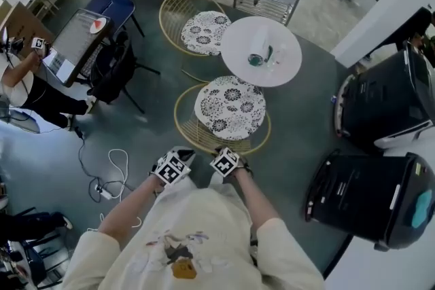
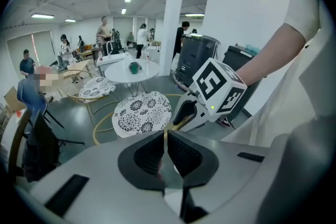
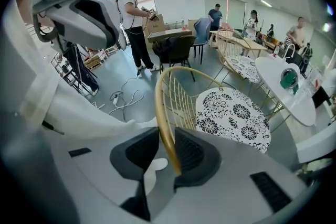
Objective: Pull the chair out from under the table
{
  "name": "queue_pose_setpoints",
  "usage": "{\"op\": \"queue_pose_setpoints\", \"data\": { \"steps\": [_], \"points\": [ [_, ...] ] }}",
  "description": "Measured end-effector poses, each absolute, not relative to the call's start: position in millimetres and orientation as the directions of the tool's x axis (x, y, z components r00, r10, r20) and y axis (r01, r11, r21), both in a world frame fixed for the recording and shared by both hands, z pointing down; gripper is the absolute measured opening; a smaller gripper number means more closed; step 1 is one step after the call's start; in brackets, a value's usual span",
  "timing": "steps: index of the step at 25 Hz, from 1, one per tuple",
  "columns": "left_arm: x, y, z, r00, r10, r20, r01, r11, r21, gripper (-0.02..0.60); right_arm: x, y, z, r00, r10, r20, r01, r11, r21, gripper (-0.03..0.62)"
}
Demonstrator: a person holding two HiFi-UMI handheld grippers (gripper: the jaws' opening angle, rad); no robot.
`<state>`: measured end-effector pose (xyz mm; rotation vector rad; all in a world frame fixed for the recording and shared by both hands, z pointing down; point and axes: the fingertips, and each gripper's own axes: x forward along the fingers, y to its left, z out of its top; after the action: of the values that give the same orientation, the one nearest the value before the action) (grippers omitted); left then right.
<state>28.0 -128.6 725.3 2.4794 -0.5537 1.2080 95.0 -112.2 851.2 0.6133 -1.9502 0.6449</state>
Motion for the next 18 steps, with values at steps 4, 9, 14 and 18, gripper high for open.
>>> {"op": "queue_pose_setpoints", "data": {
  "steps": [4, 9, 14, 18],
  "points": [
    [36.8, -136.3, 747.7, 0.545, -0.145, 0.826, -0.432, -0.893, 0.128, 0.005, 93.3, -116.9, 843.7, -0.428, -0.183, 0.885, -0.652, 0.740, -0.163, 0.094],
    [47.4, -141.7, 765.4, 0.552, -0.107, 0.827, -0.408, -0.900, 0.156, 0.006, 91.7, -119.8, 840.2, -0.429, -0.186, 0.884, -0.657, 0.735, -0.165, 0.095],
    [54.6, -141.7, 787.0, 0.535, -0.034, 0.844, -0.301, -0.942, 0.152, 0.088, 90.6, -123.5, 841.7, -0.426, -0.196, 0.883, -0.668, 0.726, -0.161, 0.095],
    [58.8, -133.4, 808.6, 0.488, 0.043, 0.872, -0.190, -0.970, 0.154, 0.120, 90.0, -123.4, 840.2, -0.421, -0.191, 0.887, -0.674, 0.719, -0.166, 0.095]
  ]
}}
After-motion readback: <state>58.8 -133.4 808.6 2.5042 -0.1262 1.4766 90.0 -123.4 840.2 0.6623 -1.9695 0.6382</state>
